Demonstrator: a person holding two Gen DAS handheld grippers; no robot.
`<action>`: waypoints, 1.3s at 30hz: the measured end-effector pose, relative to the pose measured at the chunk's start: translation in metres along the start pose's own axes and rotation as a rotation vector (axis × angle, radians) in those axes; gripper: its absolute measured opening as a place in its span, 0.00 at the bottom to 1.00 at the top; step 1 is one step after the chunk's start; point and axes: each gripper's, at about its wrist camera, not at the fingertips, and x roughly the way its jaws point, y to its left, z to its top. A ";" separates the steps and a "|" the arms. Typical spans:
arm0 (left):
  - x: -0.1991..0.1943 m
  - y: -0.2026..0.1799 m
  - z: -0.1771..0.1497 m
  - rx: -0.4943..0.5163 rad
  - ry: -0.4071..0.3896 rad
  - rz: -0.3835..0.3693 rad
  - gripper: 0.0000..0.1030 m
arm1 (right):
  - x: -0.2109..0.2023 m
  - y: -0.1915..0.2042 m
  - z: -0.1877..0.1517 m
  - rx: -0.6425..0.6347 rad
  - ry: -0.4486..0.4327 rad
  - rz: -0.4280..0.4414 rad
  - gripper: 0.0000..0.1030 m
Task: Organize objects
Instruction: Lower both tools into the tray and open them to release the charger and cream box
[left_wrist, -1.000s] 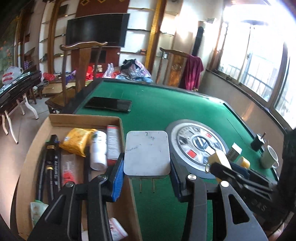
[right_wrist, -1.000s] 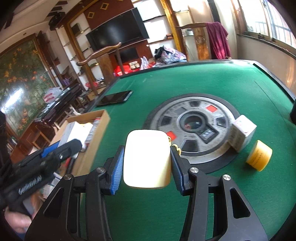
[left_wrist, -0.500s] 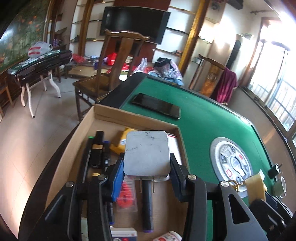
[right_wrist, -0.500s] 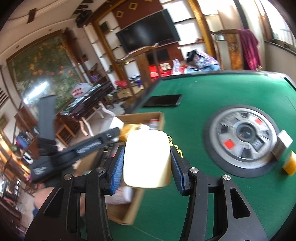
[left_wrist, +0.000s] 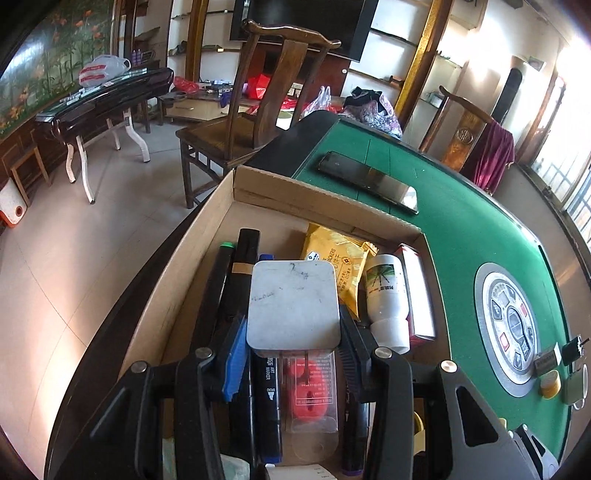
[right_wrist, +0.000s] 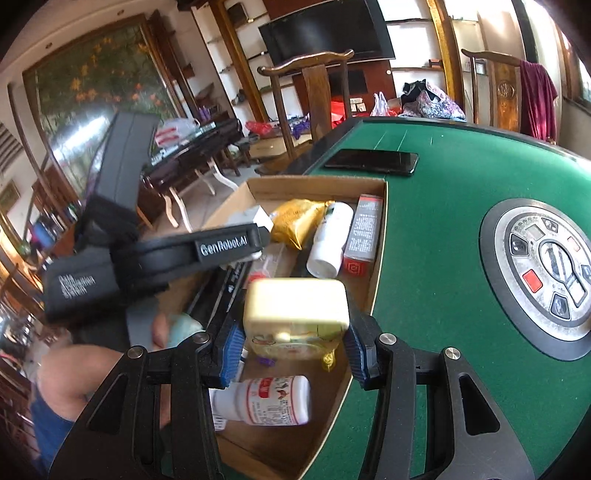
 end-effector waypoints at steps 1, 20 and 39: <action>0.001 0.000 0.000 -0.001 0.003 0.002 0.43 | 0.002 0.000 -0.001 -0.003 0.005 0.000 0.46; 0.004 0.001 -0.001 -0.010 0.017 -0.003 0.44 | -0.007 0.010 -0.024 -0.135 0.145 0.020 0.47; -0.001 0.000 -0.001 -0.008 0.005 0.009 0.45 | -0.018 0.019 -0.046 -0.150 0.171 0.044 0.46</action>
